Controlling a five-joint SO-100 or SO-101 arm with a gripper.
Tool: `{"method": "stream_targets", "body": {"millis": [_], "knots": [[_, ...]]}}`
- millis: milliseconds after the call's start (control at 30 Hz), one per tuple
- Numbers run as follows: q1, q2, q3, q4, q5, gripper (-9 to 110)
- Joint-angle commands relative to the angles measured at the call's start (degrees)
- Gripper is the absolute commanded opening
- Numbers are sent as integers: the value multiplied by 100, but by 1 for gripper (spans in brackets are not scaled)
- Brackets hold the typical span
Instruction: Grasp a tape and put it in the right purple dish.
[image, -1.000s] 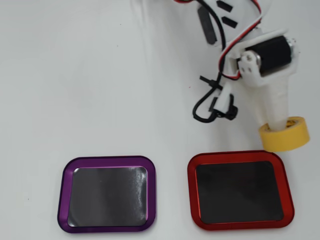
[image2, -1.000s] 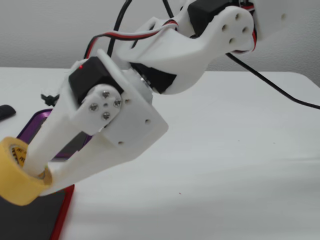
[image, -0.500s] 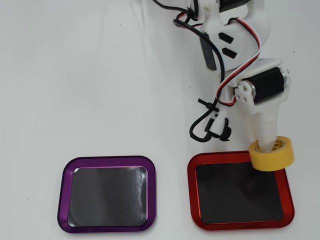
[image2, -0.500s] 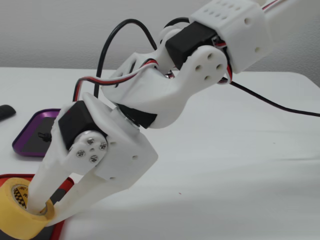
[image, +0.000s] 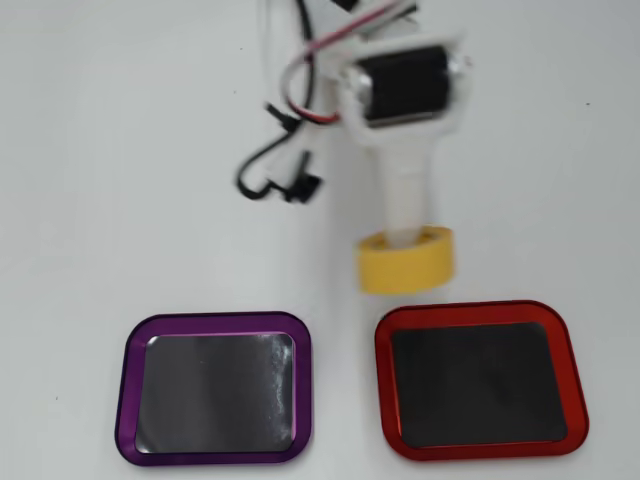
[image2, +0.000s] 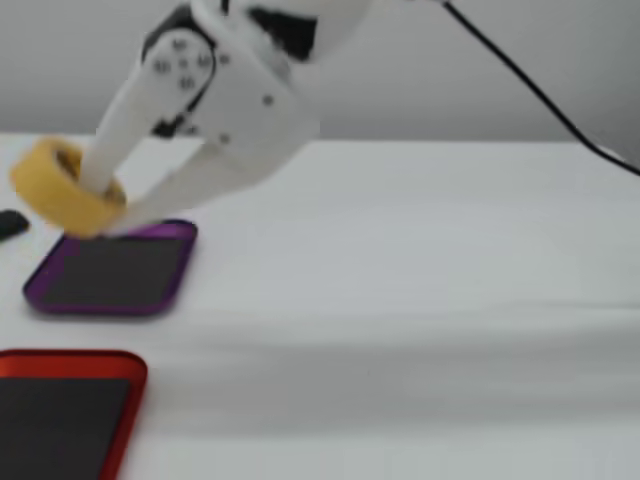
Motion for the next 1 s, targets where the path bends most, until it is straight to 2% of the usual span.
{"method": "stream_targets", "body": {"millis": [0,267,367,600,967], "knots": [[536,606,-167,105,70,-1],[1512,554,237,-167,79,0],[1538,105,272,-545,-176,0],[1521,-1371,-431,-448,-211,0],[1336,-1573,-1143,-53,-264,0]]}}
